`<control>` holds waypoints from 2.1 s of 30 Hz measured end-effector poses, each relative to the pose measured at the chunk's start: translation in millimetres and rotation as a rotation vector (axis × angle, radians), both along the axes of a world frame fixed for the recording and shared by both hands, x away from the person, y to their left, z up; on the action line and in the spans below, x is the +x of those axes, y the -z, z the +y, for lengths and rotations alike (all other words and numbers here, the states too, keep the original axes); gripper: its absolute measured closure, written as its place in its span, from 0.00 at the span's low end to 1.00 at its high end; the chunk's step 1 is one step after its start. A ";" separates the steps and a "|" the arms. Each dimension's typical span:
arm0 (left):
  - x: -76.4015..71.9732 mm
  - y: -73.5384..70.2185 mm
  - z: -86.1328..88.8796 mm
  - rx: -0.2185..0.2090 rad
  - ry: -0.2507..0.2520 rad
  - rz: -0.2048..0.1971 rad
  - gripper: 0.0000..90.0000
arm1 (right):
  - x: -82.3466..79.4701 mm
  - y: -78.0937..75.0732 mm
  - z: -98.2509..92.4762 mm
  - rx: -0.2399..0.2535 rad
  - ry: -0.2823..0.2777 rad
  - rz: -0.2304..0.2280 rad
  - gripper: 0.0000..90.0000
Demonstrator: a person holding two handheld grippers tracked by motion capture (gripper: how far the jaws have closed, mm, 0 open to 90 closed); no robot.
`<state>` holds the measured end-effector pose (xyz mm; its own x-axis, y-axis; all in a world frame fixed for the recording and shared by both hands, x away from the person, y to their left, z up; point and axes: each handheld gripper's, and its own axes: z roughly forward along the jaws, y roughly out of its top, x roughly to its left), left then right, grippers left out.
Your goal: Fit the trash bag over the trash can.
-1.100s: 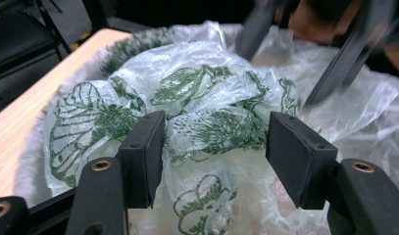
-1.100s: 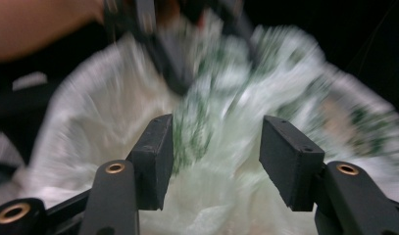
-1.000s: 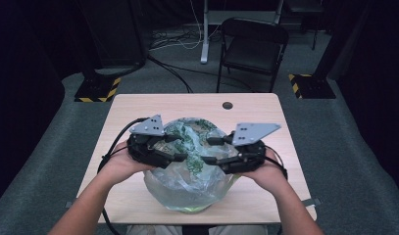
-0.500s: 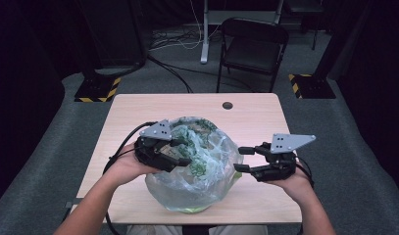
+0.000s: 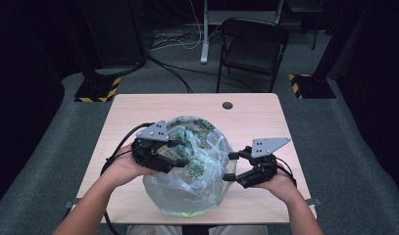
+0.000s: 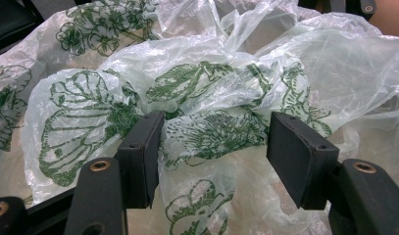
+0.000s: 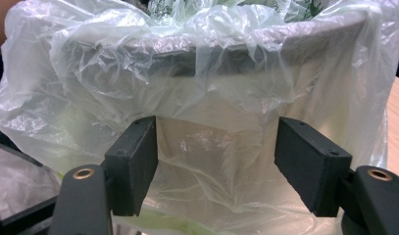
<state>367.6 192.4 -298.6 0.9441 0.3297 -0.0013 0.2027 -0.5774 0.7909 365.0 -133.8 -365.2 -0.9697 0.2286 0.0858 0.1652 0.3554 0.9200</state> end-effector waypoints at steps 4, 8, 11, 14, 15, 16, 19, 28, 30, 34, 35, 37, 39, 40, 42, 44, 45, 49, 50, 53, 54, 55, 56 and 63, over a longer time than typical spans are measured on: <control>-1.1 -0.8 10.3 -0.011 -0.022 -0.008 0.44 | 1.8 0.9 9.7 0.003 -0.007 -0.001 0.35; -2.7 -2.9 25.2 -0.026 -0.049 -0.016 0.44 | 2.7 1.9 23.9 -0.001 -0.016 -0.019 0.36; -3.8 -4.3 37.8 -0.028 -0.073 -0.021 0.44 | 5.2 4.3 41.0 0.001 -0.032 -0.026 0.37; -4.7 -5.5 50.9 -0.028 -0.100 -0.024 0.44 | 6.8 5.4 49.8 0.004 -0.045 -0.023 0.38; -4.9 -5.8 55.5 -0.026 -0.108 -0.026 0.44 | 7.3 5.8 54.0 0.005 -0.050 -0.024 0.38; -5.2 -5.9 60.1 -0.025 -0.118 -0.026 0.45 | 7.8 6.3 58.1 0.008 -0.055 -0.023 0.38; -7.5 -7.9 73.9 -0.026 -0.146 -0.025 0.45 | 9.2 8.8 71.0 0.005 -0.071 -0.020 0.39; -17.3 -30.5 81.6 0.008 -0.193 -0.056 0.45 | 12.3 9.7 89.2 0.001 -0.070 -0.045 0.40; -16.4 -31.7 77.3 0.029 -0.189 -0.057 0.46 | 12.1 9.3 88.3 0.012 -0.069 -0.045 0.43; -13.3 -32.7 63.1 0.076 -0.170 -0.070 0.46 | 10.9 8.3 85.5 0.020 -0.083 -0.045 0.47; -12.4 -33.2 59.9 0.081 -0.164 -0.072 0.46 | 10.4 7.7 84.4 0.024 -0.084 -0.047 0.47; -10.2 -34.0 53.3 0.098 -0.157 -0.073 0.46 | 9.2 6.5 82.4 0.027 -0.085 -0.052 0.47; -6.7 -34.9 47.6 0.120 -0.145 -0.067 0.46 | 8.5 5.5 80.4 0.034 -0.083 -0.057 0.48; -5.4 -35.2 44.9 0.122 -0.146 -0.063 0.46 | 8.6 5.2 79.6 0.037 -0.081 -0.059 0.48; -2.5 -35.5 40.3 0.125 -0.144 -0.049 0.46 | 9.2 4.6 78.2 0.046 -0.076 -0.057 0.49; 0.2 -34.9 36.4 0.126 -0.138 -0.039 0.46 | 9.9 4.6 77.8 0.051 -0.070 -0.051 0.50; 1.8 -34.4 34.7 0.129 -0.136 -0.035 0.46 | 10.4 5.1 78.0 0.048 -0.069 -0.051 0.50; 8.6 -30.5 27.0 0.130 -0.133 -0.025 0.46 | 10.9 7.0 79.4 0.031 -0.065 -0.045 0.52; 10.1 -29.1 25.5 0.133 -0.130 -0.024 0.46 | 10.8 7.3 79.6 0.029 -0.067 -0.047 0.52; 14.4 -24.8 21.6 0.149 -0.127 -0.015 0.46 | 10.9 7.8 78.8 0.036 -0.065 -0.047 0.53; 15.8 -23.6 20.5 0.154 -0.128 -0.010 0.46 | 11.4 8.0 78.4 0.039 -0.061 -0.045 0.53; 17.1 -22.1 19.6 0.155 -0.130 -0.003 0.46 | 11.9 8.1 78.1 0.042 -0.057 -0.042 0.53; 18.5 -20.3 18.6 0.154 -0.129 0.004 0.45 | 12.2 8.4 78.0 0.046 -0.055 -0.039 0.53; 27.0 -8.2 12.2 0.193 -0.115 0.034 0.46 | 12.3 9.8 79.6 0.043 -0.058 -0.026 0.57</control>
<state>394.6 204.6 -290.4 0.9009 0.4320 0.0407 0.3005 -0.6888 0.6598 377.3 -54.2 -375.0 -0.9832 0.1691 0.0688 0.1213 0.3237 0.9383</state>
